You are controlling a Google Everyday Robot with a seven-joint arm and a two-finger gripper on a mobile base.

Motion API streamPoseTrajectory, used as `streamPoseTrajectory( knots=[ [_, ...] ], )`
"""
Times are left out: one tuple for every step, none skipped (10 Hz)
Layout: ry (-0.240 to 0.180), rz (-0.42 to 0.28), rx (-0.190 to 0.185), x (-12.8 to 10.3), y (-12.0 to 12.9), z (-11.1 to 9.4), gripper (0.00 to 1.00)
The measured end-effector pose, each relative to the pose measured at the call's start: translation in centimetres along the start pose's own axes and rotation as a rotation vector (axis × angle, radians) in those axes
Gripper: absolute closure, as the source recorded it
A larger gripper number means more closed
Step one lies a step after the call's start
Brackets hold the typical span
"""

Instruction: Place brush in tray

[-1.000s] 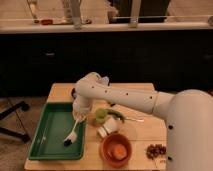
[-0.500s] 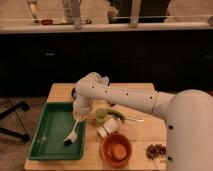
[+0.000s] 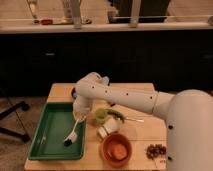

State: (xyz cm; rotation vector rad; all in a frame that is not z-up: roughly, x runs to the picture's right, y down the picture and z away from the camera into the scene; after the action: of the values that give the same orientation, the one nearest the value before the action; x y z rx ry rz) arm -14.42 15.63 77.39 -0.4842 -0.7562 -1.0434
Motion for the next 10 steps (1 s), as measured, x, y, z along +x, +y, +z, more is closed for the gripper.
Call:
streamPoseTrajectory(
  knots=[
    [-0.014, -0.032, -0.007, -0.5, -0.2, 0.5, 1.0],
    [-0.031, -0.066, -0.012, -1.2, -1.0, 1.3, 1.0],
    [-0.045, -0.091, -0.017, -1.8, -1.7, 2.0, 1.0],
    [-0.061, -0.126, -0.022, -2.8, -2.8, 3.0, 1.0],
    [-0.058, -0.159, -0.029, -3.6, -3.5, 3.7, 1.0],
    [-0.052, -0.182, -0.026, -4.2, -3.8, 4.1, 1.0],
    [-0.042, -0.203, -0.009, -4.7, -4.3, 4.6, 1.0],
    [-0.035, -0.214, 0.004, -5.2, -4.6, 4.9, 1.0],
    [-0.022, -0.208, 0.022, -5.2, -4.6, 5.0, 1.0],
    [-0.014, -0.199, 0.035, -5.1, -4.6, 5.1, 1.0]
  ],
)
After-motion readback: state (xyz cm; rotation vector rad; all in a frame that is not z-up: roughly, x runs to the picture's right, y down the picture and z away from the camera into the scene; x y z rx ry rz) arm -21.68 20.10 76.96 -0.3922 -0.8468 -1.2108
